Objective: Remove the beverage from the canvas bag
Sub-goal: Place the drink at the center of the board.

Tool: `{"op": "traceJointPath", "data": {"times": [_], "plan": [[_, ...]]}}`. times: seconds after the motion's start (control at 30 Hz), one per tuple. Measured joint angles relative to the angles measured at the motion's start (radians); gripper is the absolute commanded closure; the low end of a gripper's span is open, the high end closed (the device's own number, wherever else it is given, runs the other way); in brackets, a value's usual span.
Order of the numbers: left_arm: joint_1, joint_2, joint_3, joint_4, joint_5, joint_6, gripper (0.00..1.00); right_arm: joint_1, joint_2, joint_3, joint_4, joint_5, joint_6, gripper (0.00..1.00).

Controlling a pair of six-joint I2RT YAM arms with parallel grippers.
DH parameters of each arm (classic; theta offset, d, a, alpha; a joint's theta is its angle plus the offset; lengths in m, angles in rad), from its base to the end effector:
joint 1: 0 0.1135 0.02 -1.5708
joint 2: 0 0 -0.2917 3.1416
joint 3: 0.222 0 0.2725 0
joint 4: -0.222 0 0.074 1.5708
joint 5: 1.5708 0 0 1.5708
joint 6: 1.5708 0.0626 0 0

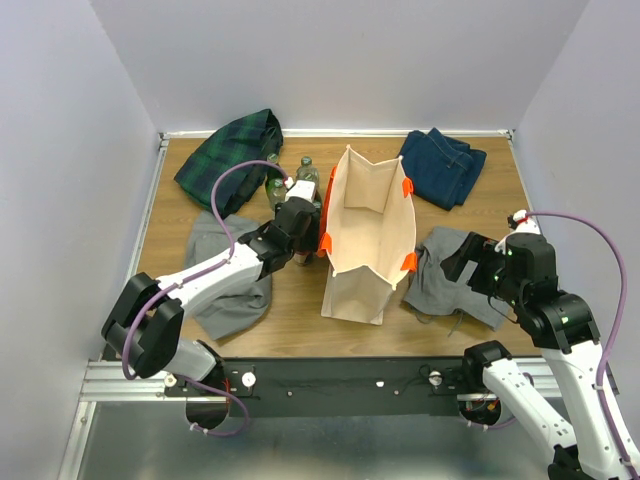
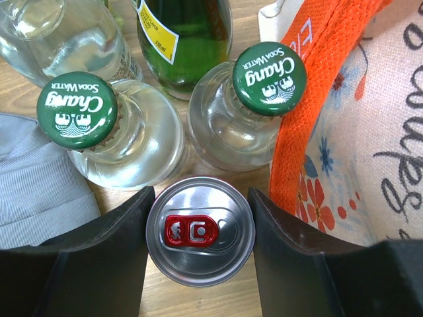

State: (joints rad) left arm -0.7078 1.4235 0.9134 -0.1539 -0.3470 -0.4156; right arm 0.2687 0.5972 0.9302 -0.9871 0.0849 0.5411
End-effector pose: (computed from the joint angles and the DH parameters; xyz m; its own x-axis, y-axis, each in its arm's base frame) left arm 0.2745 -0.2069 0.2427 -0.5931 0.0078 -0.8051 0.1842 0.9748 -0.1262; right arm 0.1158 0.0264 0.3381 -0.6056 0.3656 -0.7068 0.1310 0.9219 0.3645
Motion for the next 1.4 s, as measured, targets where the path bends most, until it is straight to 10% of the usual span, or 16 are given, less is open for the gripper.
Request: {"op": "traceJointPath", "data": {"times": [0.23, 1.4], "plan": [[0.0, 0.0, 0.0, 0.0, 0.0, -0.001, 0.44, 0.0, 0.0, 0.0, 0.0, 0.0, 0.0, 0.0], [0.002, -0.081, -0.04, -0.015, -0.027, 0.002, 0.25, 0.0, -0.003, 0.0, 0.0, 0.0, 0.0, 0.0]]}}
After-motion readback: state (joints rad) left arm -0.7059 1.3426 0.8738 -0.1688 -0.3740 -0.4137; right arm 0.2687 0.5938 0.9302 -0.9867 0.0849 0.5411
